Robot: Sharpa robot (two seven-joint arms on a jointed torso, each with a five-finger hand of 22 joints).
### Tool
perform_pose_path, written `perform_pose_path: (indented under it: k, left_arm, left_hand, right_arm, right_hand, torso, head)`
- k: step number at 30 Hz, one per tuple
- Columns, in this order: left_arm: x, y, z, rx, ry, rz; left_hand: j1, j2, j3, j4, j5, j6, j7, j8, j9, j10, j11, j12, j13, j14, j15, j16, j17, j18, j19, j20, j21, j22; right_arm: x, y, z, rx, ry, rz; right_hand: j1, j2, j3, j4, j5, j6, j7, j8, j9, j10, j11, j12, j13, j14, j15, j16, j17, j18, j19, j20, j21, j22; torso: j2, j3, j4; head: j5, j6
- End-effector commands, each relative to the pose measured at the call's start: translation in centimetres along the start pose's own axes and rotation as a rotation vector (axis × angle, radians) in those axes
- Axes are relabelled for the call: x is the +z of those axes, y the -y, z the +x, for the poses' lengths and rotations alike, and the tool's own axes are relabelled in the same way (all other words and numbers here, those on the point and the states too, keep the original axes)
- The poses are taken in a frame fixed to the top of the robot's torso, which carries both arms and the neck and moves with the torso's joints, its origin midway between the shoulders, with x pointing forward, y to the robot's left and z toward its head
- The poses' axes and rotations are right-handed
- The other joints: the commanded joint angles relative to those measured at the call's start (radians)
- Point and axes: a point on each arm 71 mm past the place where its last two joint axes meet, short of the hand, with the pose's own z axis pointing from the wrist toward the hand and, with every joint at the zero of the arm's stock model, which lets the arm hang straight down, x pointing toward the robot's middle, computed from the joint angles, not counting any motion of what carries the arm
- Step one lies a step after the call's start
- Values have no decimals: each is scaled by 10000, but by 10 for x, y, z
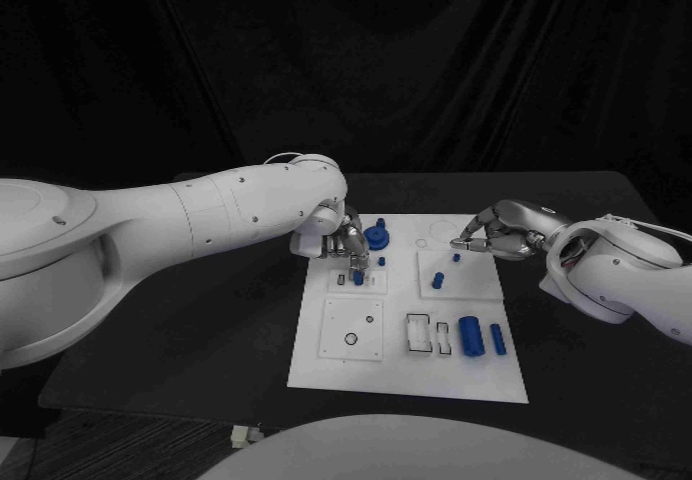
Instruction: Assemble the parts on the task board
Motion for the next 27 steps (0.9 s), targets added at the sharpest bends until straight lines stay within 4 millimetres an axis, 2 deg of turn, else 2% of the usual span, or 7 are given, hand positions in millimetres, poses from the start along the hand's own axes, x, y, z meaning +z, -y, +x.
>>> perform_pose_path:
  k: [1, 5, 8, 9, 18, 27]
  left_arm:
    - [1, 2, 2, 5, -139, 149]
    - [1, 3, 2, 12, -145, 153]
    - [1, 3, 2, 25, -159, 154]
    - [1, 3, 2, 30, -166, 154]
    - [1, 3, 3, 80, -234, 151]
    - [0, 4, 4, -2, -89, 229]
  left_hand:
    - [159, 21, 78, -160, 352, 83, 9, -17, -1, 1061, -44, -6, 2629, 1039, -18, 26, 2632, 146, 110, -60, -66, 1671]
    - [451, 13, 513, -643, 911, 101, 0, 77, 96, 1061, -61, -6, 2629, 1039, -38, 26, 2632, 142, 126, -78, -79, 1691]
    - [485, 5, 577, -726, 975, 118, -4, 117, 141, 1061, -66, -6, 2629, 1039, -41, 26, 2632, 144, 127, -81, -87, 1693]
    - [572, -11, 668, -874, 1043, 137, -11, 190, 233, 1061, -73, -6, 2629, 1039, -50, 26, 2632, 141, 136, -88, -78, 1704]
    - [757, -37, 790, -1166, 936, 80, -3, 347, 489, 1061, -76, -6, 2629, 1039, -57, 26, 2632, 137, 153, -97, -76, 1724]
    - [945, 2, 861, -1301, 815, 31, 22, 463, 676, 1061, -68, -6, 2629, 1039, -56, 26, 2632, 134, 169, -100, -69, 1741]
  right_arm:
    - [0, 1, 1, -10, -42, 101]
    - [0, 1, 1, -10, -49, 99]
    - [0, 1, 1, -10, -52, 99]
    - [0, 1, 1, -10, -51, 100]
    - [-1, 2, 1, -13, -57, 116]
    - [0, 2, 1, -15, -53, 130]
  right_hand:
    - [69, 82, -62, -7, 52, -14, 27, 10, 4, 582, 80, -53, 1794, 401, 82, -74, 79, 135, -68, -26, -64, 1623]
    - [69, 82, -62, -7, 52, -14, 27, 10, 4, 582, 80, -53, 1794, 401, 82, -74, 79, 135, -68, -26, -64, 1623]
    - [69, 82, -62, -7, 52, -14, 27, 10, 4, 582, 80, -53, 1794, 401, 82, -74, 79, 135, -68, -26, -64, 1623]
    - [69, 82, -62, -7, 52, -14, 27, 10, 4, 582, 80, -53, 1794, 401, 82, -74, 79, 135, -68, -26, -64, 1623]
    - [77, 84, -66, -7, 53, -11, 29, 11, 4, 575, 81, -62, 1781, 396, 83, -87, 62, 139, -75, -25, -86, 1617]
    - [87, 87, -69, -8, 57, -8, 31, 12, 5, 562, 83, -80, 1756, 389, 85, -105, 38, 149, -94, -24, -137, 1603]
  torso:
    - [-3, 0, 5]
    - [-3, -3, 5]
    - [-3, -2, 7]
    - [-2, -1, 7]
    - [-1, -1, 1]
    - [-4, 0, 1]
  head:
    - [5, -2]
    - [-4, -2]
    - [2, -2]
    - [6, -2]
    - [5, -2]
    - [18, -2]
